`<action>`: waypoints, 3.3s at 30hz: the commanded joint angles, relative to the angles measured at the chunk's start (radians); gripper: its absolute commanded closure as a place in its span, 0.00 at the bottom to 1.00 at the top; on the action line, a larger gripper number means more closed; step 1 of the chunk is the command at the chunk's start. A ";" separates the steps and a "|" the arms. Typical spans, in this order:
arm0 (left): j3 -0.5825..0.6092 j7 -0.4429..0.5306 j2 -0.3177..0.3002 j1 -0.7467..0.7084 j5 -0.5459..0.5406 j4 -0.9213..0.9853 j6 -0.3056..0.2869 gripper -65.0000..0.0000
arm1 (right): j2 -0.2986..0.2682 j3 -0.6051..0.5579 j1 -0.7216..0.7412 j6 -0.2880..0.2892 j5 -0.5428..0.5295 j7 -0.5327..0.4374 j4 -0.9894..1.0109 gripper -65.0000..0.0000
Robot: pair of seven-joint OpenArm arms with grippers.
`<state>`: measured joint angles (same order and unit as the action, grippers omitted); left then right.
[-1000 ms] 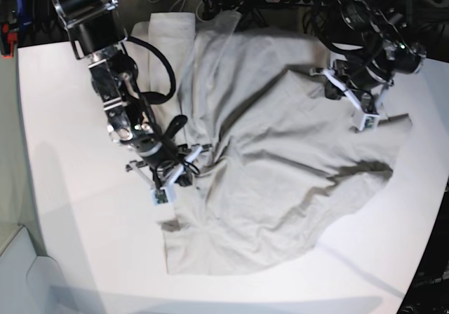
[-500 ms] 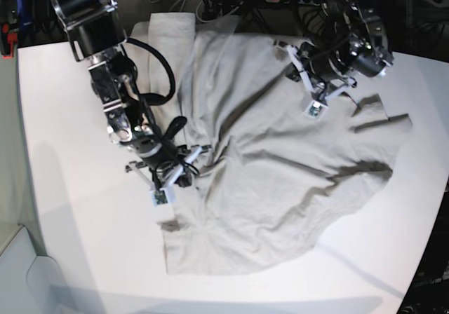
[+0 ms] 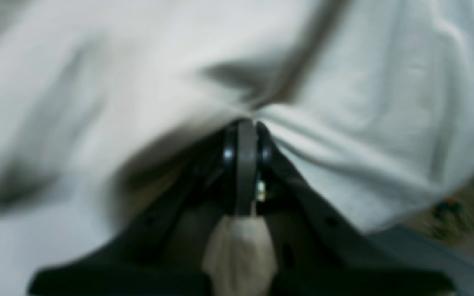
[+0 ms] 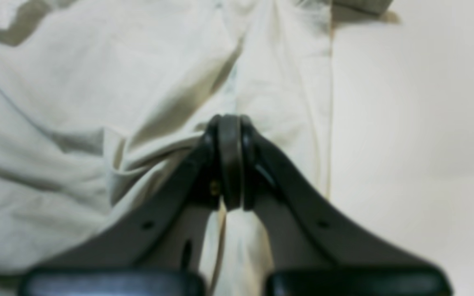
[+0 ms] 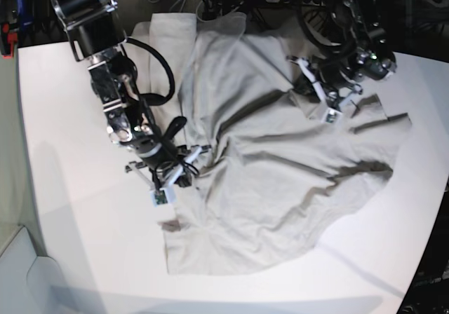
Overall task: Layout the t-shirt on the table in an organized manner, then fold the t-shirt properly
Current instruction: 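Grasp the shirt fabric with the left gripper near the right gripper, then pull the shirt apart with both grippers to spread it, then grasp the shirt body with the left gripper near its middle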
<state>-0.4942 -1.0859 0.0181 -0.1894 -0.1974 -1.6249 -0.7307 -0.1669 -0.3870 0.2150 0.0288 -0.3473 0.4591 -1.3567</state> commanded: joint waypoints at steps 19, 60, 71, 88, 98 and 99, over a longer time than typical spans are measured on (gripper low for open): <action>-0.294 -0.099 -0.209 0.110 0.140 0.018 0.033 1.00 | 0.050 -0.011 0.071 0.006 -0.006 -0.023 0.010 0.99; -0.100 -0.204 0.139 0.081 0.138 -0.325 0.033 1.00 | -0.171 0.109 0.418 -0.145 -0.003 -0.118 0.888 0.99; 0.411 -0.210 0.139 -0.020 0.149 -0.314 0.033 1.00 | -0.185 0.125 0.392 -0.145 -0.002 -0.110 0.833 0.99; 0.609 -0.202 0.130 0.083 0.424 0.038 0.033 1.00 | -0.164 0.125 0.392 -0.143 0.000 -0.110 0.831 0.99; 0.349 -0.199 -0.070 0.147 0.496 0.062 0.033 1.00 | -0.165 0.125 0.390 -0.143 0.000 -0.105 0.831 0.99; 0.314 -0.190 -0.080 0.156 0.496 0.062 0.033 1.00 | -0.165 0.125 0.390 -0.143 0.000 -0.092 0.831 0.99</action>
<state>-0.1795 -1.1912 -0.0540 -0.0143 0.2276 -1.5742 -0.7033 -0.3294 -0.2611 0.6033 -0.1253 -0.3298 0.2893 -0.5312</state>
